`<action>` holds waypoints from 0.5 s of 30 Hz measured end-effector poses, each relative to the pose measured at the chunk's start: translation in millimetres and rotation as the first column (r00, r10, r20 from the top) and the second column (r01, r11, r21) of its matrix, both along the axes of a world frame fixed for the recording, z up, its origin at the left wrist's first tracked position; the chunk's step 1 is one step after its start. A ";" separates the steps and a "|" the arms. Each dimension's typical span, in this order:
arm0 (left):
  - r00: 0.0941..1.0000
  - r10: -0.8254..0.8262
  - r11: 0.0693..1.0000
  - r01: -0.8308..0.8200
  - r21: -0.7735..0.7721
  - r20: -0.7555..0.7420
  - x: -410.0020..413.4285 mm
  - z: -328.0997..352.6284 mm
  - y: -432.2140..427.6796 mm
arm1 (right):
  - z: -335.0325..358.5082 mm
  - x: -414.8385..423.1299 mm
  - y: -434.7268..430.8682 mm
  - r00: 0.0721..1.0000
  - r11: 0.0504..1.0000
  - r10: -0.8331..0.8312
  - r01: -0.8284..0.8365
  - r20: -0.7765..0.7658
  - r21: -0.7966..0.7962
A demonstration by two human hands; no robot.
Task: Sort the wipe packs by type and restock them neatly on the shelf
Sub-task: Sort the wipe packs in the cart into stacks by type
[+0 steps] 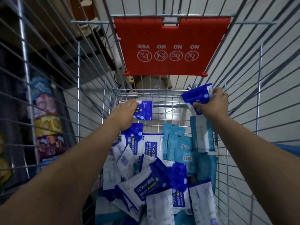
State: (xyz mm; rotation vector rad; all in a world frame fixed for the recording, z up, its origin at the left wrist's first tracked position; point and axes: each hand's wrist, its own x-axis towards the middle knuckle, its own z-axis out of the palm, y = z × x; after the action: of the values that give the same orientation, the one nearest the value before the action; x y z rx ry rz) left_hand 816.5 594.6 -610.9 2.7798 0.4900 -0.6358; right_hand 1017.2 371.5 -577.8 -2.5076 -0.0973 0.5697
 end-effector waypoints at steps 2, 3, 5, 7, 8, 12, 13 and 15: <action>0.999 0.043 0.999 -0.043 0.008 0.021 -2.8 -5.4 2.0 | 3.8 -5.7 -0.1 0.994 0.994 0.101 -0.099 -0.034 0.055; 0.998 0.062 0.998 -0.062 0.015 0.025 -4.5 -6.7 3.4 | 6.1 -10.7 0.4 0.978 0.978 0.205 -0.204 -0.033 0.044; 0.989 0.144 0.989 -0.145 0.018 0.032 -7.5 -6.6 6.6 | 7.2 -20.6 2.6 0.906 0.906 0.423 -0.423 0.010 0.011; 0.963 0.263 0.965 -0.263 -0.010 0.065 -8.8 -4.9 7.2 | 8.7 -29.7 5.9 0.859 0.858 0.510 -0.512 0.046 0.038; 0.939 0.330 0.944 -0.330 -0.020 0.095 -8.8 -4.2 6.7 | 8.8 -33.2 8.4 0.865 0.861 0.498 -0.501 0.060 0.089; 0.898 0.428 0.898 -0.435 0.060 0.105 -8.1 -5.7 4.2 | 25.2 -44.3 27.9 0.961 0.870 0.213 -0.105 -0.176 0.481; 0.889 0.441 0.890 -0.451 0.067 0.120 -7.6 -7.7 4.0 | 30.5 -46.7 32.7 0.928 0.835 0.154 0.061 -0.340 0.546; 0.800 0.566 0.824 -0.555 -0.110 0.199 -3.1 -4.7 -3.4 | 36.3 -52.7 39.1 0.789 0.793 0.142 0.270 -0.598 0.545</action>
State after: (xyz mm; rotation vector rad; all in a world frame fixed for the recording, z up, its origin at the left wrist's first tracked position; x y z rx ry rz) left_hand 813.4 591.2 -615.5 2.4192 1.1661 -0.1862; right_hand 964.5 410.6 -541.4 -1.5882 0.0565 1.1027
